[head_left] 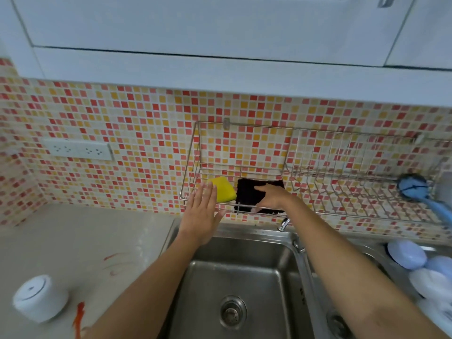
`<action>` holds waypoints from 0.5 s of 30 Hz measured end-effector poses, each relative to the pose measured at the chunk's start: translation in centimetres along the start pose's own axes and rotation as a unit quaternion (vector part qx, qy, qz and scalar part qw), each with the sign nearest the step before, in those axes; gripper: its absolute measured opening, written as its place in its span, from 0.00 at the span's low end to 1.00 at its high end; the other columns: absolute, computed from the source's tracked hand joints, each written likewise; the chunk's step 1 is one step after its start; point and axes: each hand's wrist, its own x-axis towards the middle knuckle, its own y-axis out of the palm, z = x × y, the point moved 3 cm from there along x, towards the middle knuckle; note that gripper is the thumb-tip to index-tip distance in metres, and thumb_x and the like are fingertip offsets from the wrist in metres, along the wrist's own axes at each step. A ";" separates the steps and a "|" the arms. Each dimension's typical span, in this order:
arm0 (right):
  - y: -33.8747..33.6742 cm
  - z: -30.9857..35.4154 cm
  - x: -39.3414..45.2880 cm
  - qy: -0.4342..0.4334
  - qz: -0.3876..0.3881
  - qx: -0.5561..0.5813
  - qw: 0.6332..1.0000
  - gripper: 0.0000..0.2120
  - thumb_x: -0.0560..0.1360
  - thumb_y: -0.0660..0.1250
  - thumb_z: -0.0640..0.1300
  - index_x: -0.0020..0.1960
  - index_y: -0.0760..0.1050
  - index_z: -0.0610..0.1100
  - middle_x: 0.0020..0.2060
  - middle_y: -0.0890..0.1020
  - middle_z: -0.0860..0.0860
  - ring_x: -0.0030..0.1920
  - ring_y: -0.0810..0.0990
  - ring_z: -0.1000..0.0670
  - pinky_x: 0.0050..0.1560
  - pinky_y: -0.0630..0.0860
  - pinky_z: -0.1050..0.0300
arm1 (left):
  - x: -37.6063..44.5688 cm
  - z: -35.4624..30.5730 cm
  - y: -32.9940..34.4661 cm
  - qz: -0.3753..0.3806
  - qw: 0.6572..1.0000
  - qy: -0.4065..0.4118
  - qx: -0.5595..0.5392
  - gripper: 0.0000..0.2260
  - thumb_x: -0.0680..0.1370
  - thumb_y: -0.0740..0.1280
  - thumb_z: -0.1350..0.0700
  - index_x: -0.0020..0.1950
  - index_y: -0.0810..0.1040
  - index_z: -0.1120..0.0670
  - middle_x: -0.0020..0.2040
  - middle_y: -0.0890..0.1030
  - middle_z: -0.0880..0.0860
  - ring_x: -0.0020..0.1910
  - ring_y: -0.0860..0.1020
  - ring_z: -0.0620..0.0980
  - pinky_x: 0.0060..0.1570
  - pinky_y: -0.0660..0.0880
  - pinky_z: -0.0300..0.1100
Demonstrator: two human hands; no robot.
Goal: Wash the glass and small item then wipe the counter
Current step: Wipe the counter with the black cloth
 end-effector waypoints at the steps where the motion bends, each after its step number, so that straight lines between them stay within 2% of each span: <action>1: 0.0 -0.1 0.2 0.003 -0.004 -0.022 1.000 0.43 0.68 0.75 0.57 0.77 0.59 0.51 0.77 0.57 0.46 0.75 0.59 0.43 0.72 0.59 0.52 | 0.0 0.0 0.1 -0.001 1.000 0.001 -0.004 0.37 0.74 0.29 0.34 0.77 0.34 0.55 0.77 0.34 0.54 0.75 0.31 0.54 0.75 0.35 0.50; 3: 0.2 -0.2 0.5 -0.018 -0.017 -0.007 1.000 0.37 0.68 0.77 0.54 0.73 0.66 0.50 0.75 0.62 0.45 0.73 0.63 0.43 0.71 0.61 0.53 | -0.1 0.1 0.0 -0.003 1.000 0.003 -0.005 0.36 0.74 0.30 0.34 0.76 0.34 0.54 0.77 0.35 0.53 0.75 0.32 0.54 0.73 0.33 0.49; 5: 0.4 -0.5 0.6 -0.055 -0.056 0.048 0.996 0.25 0.71 0.75 0.48 0.67 0.75 0.46 0.71 0.71 0.45 0.68 0.71 0.45 0.68 0.66 0.55 | -0.2 0.1 0.1 -0.006 1.000 0.006 0.009 0.35 0.75 0.31 0.35 0.76 0.33 0.54 0.77 0.35 0.52 0.75 0.32 0.54 0.72 0.31 0.48; 8: 0.4 -1.0 -0.1 -0.067 -0.147 0.104 0.981 0.11 0.76 0.69 0.42 0.57 0.82 0.42 0.57 0.82 0.48 0.56 0.79 0.47 0.59 0.73 0.54 | -0.1 0.2 0.2 -0.010 1.000 0.001 0.016 0.33 0.78 0.36 0.37 0.77 0.33 0.53 0.78 0.36 0.51 0.74 0.30 0.52 0.70 0.30 0.47; 10: 0.2 -0.9 -0.7 -0.063 -0.178 0.128 0.974 0.09 0.79 0.64 0.42 0.53 0.82 0.41 0.48 0.82 0.46 0.49 0.79 0.46 0.51 0.74 0.53 | -0.1 0.2 0.1 -0.002 1.000 0.002 0.013 0.33 0.78 0.36 0.36 0.76 0.32 0.53 0.77 0.35 0.51 0.73 0.30 0.51 0.70 0.30 0.47; 11: 0.1 -0.9 -0.9 -0.051 -0.193 0.142 0.969 0.11 0.81 0.60 0.42 0.53 0.80 0.40 0.47 0.81 0.45 0.48 0.78 0.45 0.49 0.73 0.53 | -0.1 0.1 0.1 0.003 1.000 0.003 0.014 0.32 0.78 0.36 0.36 0.76 0.32 0.53 0.77 0.36 0.51 0.73 0.30 0.51 0.71 0.30 0.47; 13: -0.5 -0.9 -1.3 -0.016 -0.225 0.207 0.952 0.15 0.84 0.52 0.43 0.58 0.75 0.38 0.51 0.79 0.42 0.50 0.77 0.43 0.45 0.69 0.54 | 0.0 0.1 0.0 0.013 1.000 0.003 0.016 0.32 0.79 0.38 0.36 0.76 0.33 0.53 0.78 0.36 0.52 0.73 0.30 0.51 0.72 0.31 0.48; 15: -1.1 -1.3 -1.7 0.017 -0.243 0.371 0.896 0.18 0.84 0.49 0.47 0.64 0.71 0.41 0.58 0.77 0.42 0.53 0.76 0.45 0.50 0.70 0.55 | 0.0 0.1 -0.1 0.025 1.000 0.000 0.016 0.33 0.80 0.42 0.36 0.77 0.33 0.53 0.78 0.36 0.52 0.72 0.30 0.51 0.72 0.31 0.48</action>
